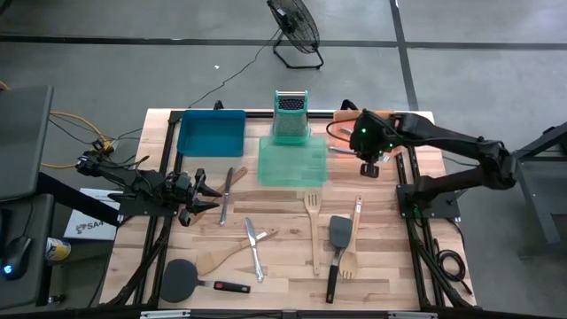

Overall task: Pick & Place Kitchen Items
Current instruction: Put the silver knife into the orange bin

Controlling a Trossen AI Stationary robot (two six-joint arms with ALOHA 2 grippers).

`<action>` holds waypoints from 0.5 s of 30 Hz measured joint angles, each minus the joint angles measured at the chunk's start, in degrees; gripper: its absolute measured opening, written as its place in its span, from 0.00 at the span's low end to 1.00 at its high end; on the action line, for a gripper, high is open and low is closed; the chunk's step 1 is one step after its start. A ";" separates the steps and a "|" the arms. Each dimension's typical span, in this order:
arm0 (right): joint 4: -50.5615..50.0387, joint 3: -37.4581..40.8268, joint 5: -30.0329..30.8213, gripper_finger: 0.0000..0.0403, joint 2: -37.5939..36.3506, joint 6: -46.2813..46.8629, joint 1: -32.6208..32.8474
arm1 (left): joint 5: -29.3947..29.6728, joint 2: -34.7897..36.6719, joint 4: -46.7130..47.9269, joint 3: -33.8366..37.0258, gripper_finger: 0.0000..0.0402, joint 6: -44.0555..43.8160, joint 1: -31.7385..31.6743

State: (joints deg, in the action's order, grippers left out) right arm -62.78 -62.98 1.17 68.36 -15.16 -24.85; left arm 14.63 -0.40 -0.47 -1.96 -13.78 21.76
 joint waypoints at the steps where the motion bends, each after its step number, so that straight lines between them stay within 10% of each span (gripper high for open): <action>1: 0.02 0.04 -0.49 0.08 -0.03 -0.66 -0.95 | 0.00 0.01 0.00 0.00 0.38 0.00 0.01; 15: -0.04 0.04 -4.29 0.08 0.90 -4.72 -14.53 | 0.00 0.00 -0.02 0.00 0.38 0.00 0.01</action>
State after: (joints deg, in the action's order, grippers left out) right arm -62.83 -62.94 -3.12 69.27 -19.88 -39.38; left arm 14.63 -0.40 -0.49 -1.96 -13.78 21.76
